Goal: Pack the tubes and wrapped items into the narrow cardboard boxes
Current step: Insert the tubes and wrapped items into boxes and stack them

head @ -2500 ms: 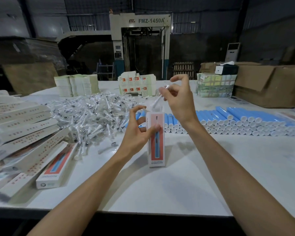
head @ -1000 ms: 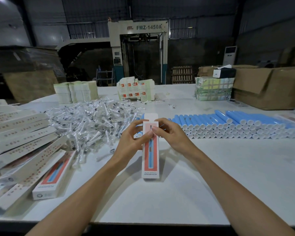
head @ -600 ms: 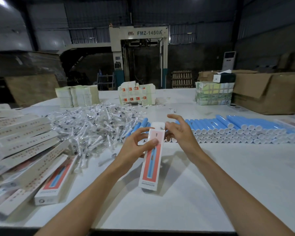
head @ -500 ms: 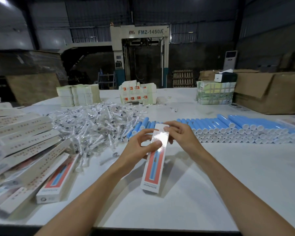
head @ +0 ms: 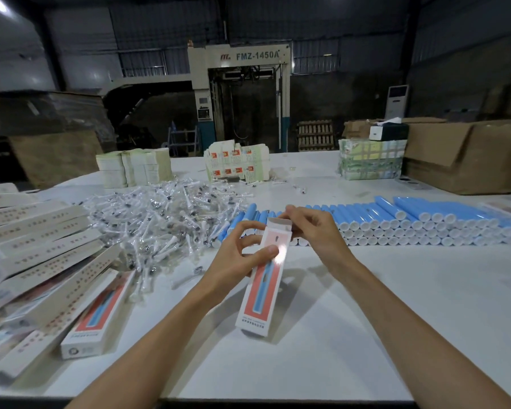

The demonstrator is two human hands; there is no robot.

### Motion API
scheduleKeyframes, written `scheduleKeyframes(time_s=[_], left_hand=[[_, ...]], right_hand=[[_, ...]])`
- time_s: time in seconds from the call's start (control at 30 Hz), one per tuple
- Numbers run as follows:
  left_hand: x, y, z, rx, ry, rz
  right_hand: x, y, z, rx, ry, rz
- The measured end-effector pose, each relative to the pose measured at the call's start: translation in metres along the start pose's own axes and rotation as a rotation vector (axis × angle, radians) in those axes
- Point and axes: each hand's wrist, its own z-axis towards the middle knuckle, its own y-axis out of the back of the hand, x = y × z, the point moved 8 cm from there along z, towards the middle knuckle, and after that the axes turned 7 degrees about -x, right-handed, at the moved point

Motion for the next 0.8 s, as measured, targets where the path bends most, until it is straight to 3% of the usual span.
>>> scheduleKeyframes(time_s=[0.27,0.8], left_hand=[[-0.004,-0.003,0.000,0.011,-0.044,0.012],[-0.011,-0.006,-0.005,0.015,-0.094,0.059]], right_hand=[[-0.007,-0.005,0.000,0.035,-0.189,0.199],[-0.006,-0.001,-0.002,0.002,-0.194,0.168]])
